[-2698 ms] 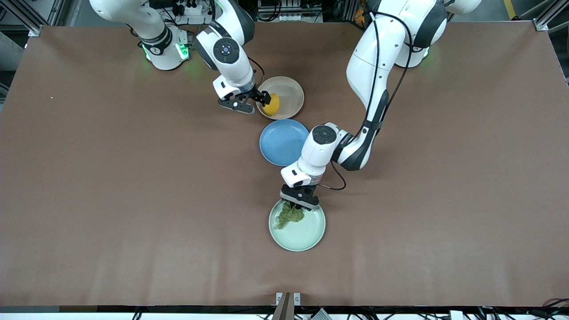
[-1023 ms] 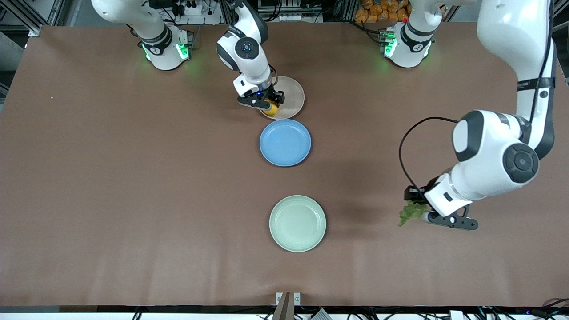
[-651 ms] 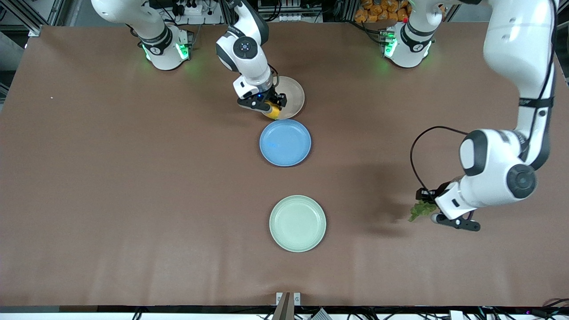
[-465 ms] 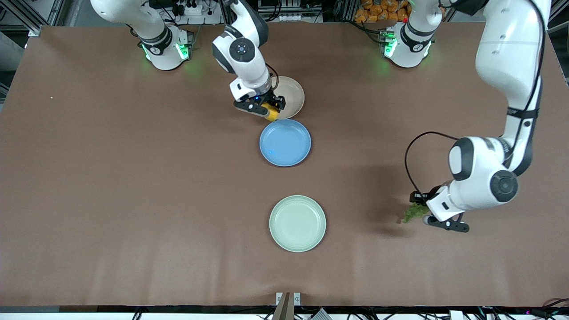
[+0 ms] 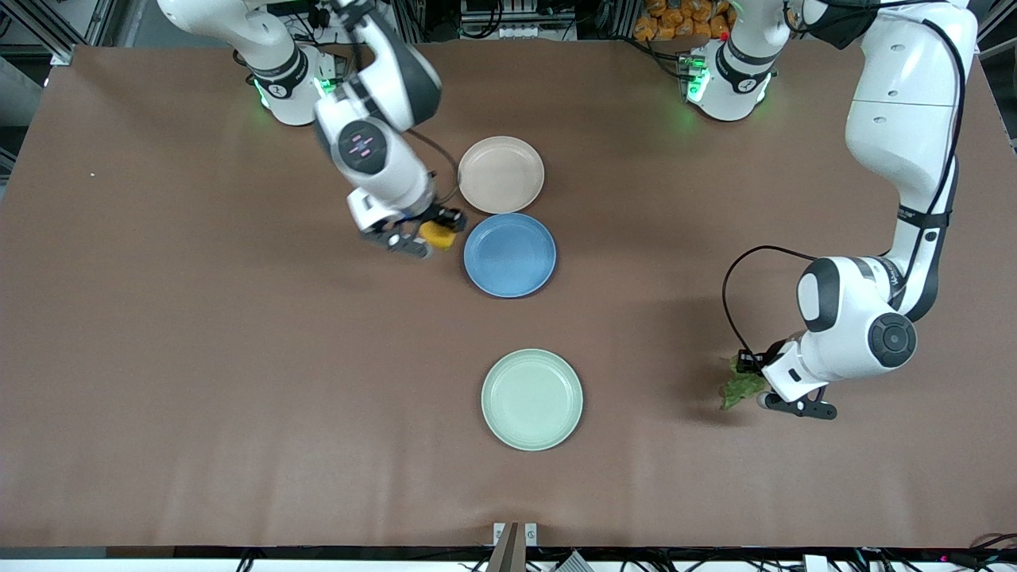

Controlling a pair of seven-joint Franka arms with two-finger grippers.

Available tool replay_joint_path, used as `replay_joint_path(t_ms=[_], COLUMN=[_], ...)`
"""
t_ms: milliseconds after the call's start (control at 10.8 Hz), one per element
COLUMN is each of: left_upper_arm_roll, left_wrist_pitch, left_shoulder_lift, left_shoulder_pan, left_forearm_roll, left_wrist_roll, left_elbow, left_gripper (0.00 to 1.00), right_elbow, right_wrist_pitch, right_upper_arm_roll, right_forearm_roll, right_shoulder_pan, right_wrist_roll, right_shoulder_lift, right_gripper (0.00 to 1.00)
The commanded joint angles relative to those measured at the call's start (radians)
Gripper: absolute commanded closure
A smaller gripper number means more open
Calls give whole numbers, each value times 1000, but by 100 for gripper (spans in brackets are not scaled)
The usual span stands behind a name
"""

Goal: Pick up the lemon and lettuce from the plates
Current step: 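Release the lettuce on the table while the right gripper carries lemon, then lower the lemon to the table and open the right gripper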

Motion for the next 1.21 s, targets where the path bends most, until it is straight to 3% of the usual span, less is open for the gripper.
replay_joint_path(t_ms=[0,279,651,837,1116], left_upper_arm_roll=[-6,1,-3,1,-3], left_wrist_pitch=[-28,-110,-284,-358,-424], left_shoulder_lift=[-81,-193,-387,-463,-570], left_shoulder_pan=[8,14,31,34,66], left_forearm_roll=[27,47,92,92,84], left_wrist_roll=[5,5,1,-21,-111], left_elbow=[8,12,23,25,25], left_gripper=[0,0,0,0,0], right_elbow=[27,30,30,29,25], right_wrist_pitch=[-57,-81,-70,-54,58], right_upper_arm_roll=[13,13,13,13,13], right_forearm_roll=[2,-3,-201,-207,-256], right_shoulder_pan=[-170,-322,-471,-548,-605], right_wrist_roll=[-223,-411,-554,-687,-709], right_shoulder_lift=[14,39,82,86,160], right_gripper=[100,100,100,100,100])
